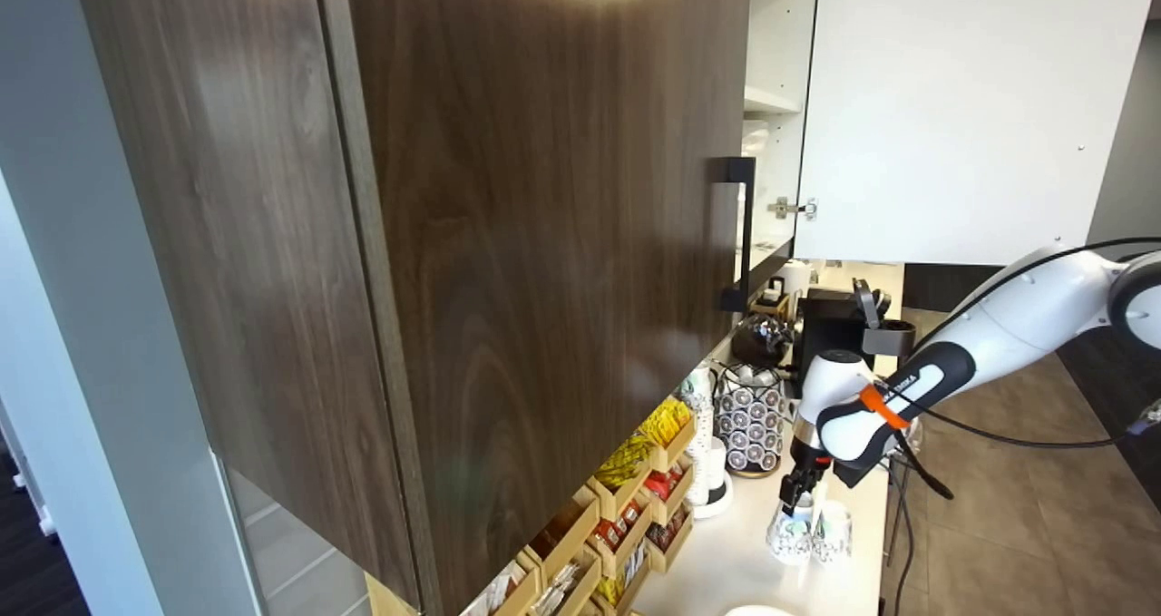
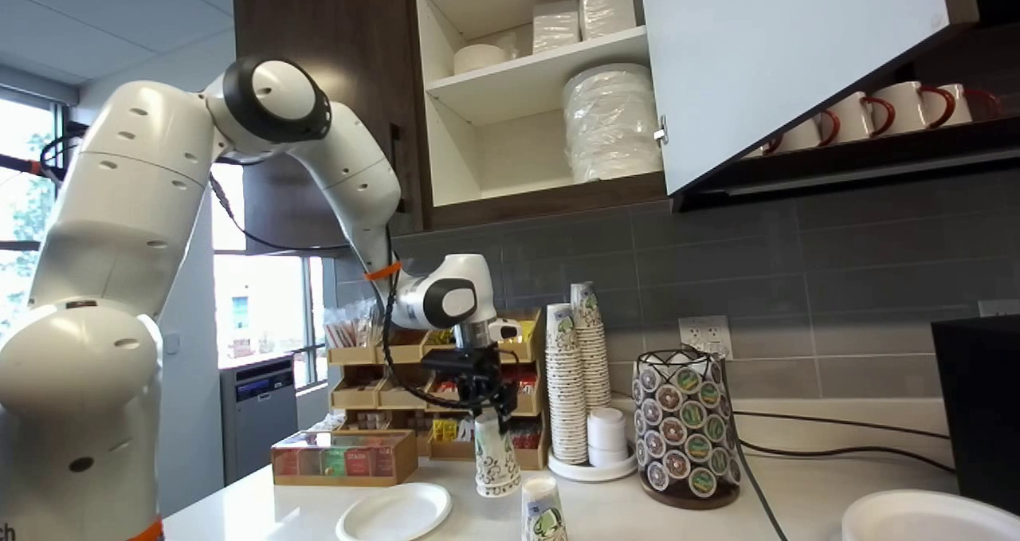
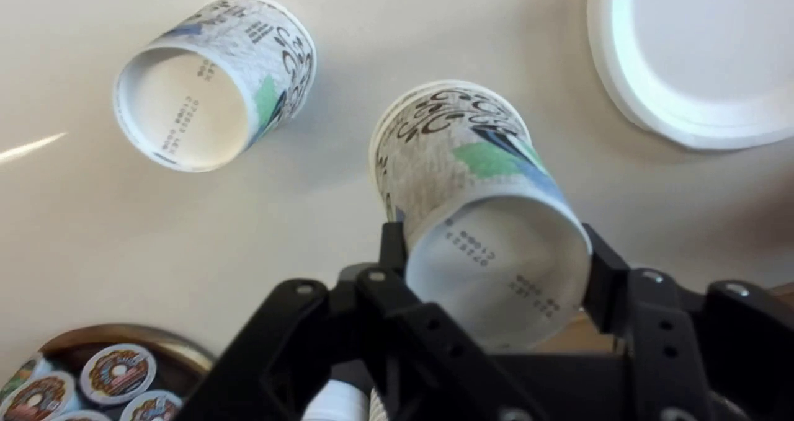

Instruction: Stack all the paper cups on the kitchen counter together, pick up the stacked paper cups from the kitchen counter and put them on the white plate upside down

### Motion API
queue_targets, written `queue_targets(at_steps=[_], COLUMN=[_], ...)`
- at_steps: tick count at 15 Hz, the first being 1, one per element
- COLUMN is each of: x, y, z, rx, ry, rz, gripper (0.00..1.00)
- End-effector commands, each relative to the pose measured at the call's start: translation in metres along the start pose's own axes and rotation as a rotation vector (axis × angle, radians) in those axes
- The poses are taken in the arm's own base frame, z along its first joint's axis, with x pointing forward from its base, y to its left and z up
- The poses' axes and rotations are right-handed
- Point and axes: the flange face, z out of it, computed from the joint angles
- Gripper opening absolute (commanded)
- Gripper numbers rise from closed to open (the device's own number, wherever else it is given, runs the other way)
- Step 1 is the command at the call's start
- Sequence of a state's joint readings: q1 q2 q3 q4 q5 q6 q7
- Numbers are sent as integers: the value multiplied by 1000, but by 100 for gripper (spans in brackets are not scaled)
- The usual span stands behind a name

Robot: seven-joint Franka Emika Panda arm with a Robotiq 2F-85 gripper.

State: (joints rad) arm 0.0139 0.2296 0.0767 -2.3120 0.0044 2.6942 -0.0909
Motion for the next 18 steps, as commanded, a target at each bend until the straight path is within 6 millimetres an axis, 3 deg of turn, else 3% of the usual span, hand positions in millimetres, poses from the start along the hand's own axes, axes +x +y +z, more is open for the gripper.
queue_targets(at_steps=[1,5,8,12,18], x=[-21,-31,-38,-42,-34], y=[10,53,86,112,113], z=[-60,-107,-121,-109,-72], rx=[-48,-114,-114,-101,-17], ry=[58,98,86,25,-29], rz=[30,138,224,277,313], gripper=[41,41,41,41,41])
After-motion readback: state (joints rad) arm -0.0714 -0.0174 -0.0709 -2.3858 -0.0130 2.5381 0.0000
